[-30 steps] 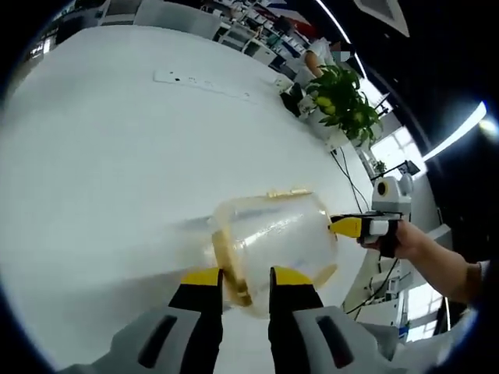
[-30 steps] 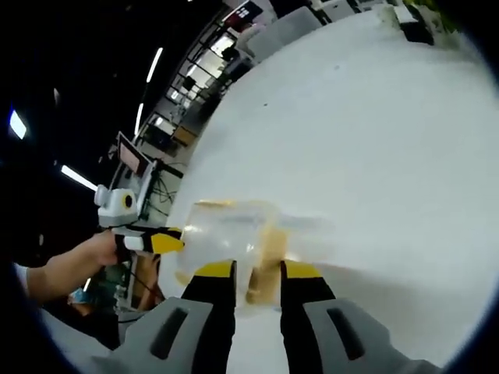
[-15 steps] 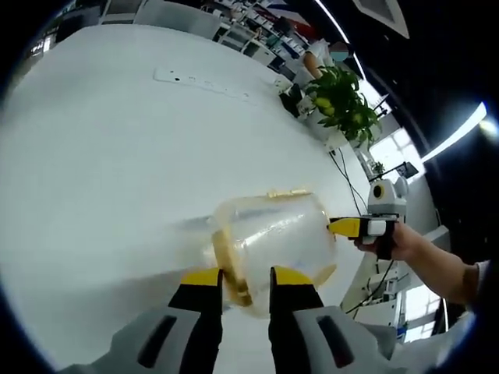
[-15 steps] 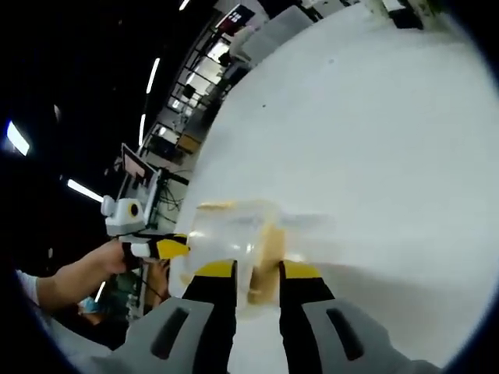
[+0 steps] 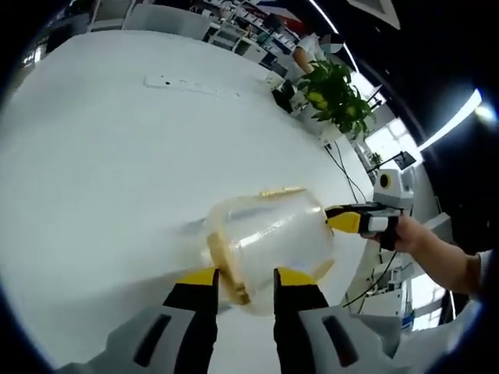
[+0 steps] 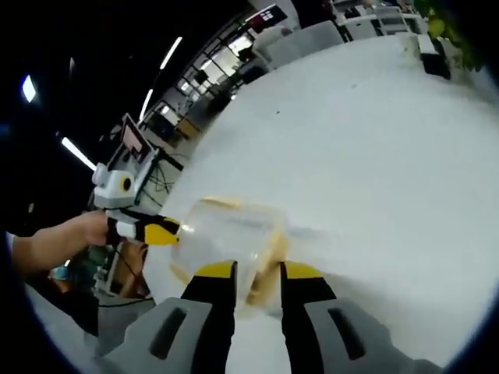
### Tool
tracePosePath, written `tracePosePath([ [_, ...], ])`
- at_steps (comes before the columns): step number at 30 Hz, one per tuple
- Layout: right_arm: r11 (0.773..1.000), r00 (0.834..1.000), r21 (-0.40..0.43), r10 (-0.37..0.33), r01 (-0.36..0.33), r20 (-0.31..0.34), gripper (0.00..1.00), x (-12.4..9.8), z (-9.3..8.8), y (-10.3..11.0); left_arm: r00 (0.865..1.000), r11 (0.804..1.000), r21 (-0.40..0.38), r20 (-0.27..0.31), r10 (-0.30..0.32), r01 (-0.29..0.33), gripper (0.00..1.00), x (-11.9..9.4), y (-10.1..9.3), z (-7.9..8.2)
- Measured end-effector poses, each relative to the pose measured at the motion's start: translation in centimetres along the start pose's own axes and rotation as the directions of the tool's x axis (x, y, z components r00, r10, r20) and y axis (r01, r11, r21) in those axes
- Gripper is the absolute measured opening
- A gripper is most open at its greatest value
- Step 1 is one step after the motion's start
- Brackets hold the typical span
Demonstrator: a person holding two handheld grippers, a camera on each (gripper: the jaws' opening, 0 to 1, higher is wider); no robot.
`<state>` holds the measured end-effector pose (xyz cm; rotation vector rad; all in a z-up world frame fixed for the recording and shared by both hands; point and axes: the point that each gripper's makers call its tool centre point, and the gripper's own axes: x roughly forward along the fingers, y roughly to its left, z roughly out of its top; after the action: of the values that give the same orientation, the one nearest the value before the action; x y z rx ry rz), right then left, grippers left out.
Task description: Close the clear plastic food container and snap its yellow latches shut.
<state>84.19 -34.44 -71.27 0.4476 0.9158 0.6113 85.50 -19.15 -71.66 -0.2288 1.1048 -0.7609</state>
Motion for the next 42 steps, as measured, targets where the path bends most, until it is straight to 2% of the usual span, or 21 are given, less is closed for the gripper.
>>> tracePosePath([
  [4, 1.000, 1.000, 0.003, 0.005, -0.005, 0.002, 0.19, -0.2, 0.0, 0.3, 1.000, 0.998, 0.056, -0.020, 0.009, -0.008, 0.20, -0.3, -0.3, 0.3],
  [11, 0.999, 1.000, -0.048, -0.011, 0.011, 0.005, 0.18, -0.7, 0.8, 0.6, 0.999, 0.988, 0.151, -0.039, 0.026, -0.019, 0.22, -0.7, -0.8, 1.2],
  [16, 0.999, 1.000, -0.054, -0.001, 0.002, 0.020, 0.17, -0.9, 1.5, 1.1, 0.999, 0.977, 0.214, -0.044, 0.004, 0.005, 0.21, -0.7, -2.1, 2.1],
  [19, 0.997, 1.000, -0.079, 0.000, 0.001, 0.013, 0.17, -0.8, 1.5, 1.3, 0.998, 0.962, 0.273, -0.060, 0.003, 0.014, 0.21, -0.4, -2.6, 2.4],
  [27, 0.987, 1.000, -0.161, 0.009, -0.012, -0.021, 0.16, -0.1, 0.9, 2.4, 0.992, 0.889, 0.456, -0.127, 0.018, 0.042, 0.21, 0.9, -4.1, 2.9],
  [31, 0.987, 0.999, -0.155, 0.032, -0.035, -0.020, 0.15, 0.2, 1.1, 3.1, 0.990, 0.877, 0.477, -0.140, 0.014, 0.055, 0.21, 1.4, -4.7, 3.3],
  [39, 0.981, 0.998, -0.184, 0.050, -0.056, -0.039, 0.12, 1.1, 1.1, 4.1, 0.983, 0.837, 0.540, -0.185, 0.017, 0.087, 0.21, 2.5, -5.5, 3.8],
  [42, 0.976, 0.997, -0.212, 0.048, -0.058, -0.054, 0.12, 1.4, 0.8, 4.4, 0.979, 0.810, 0.578, -0.200, 0.025, 0.098, 0.20, 3.0, -5.8, 4.0],
])
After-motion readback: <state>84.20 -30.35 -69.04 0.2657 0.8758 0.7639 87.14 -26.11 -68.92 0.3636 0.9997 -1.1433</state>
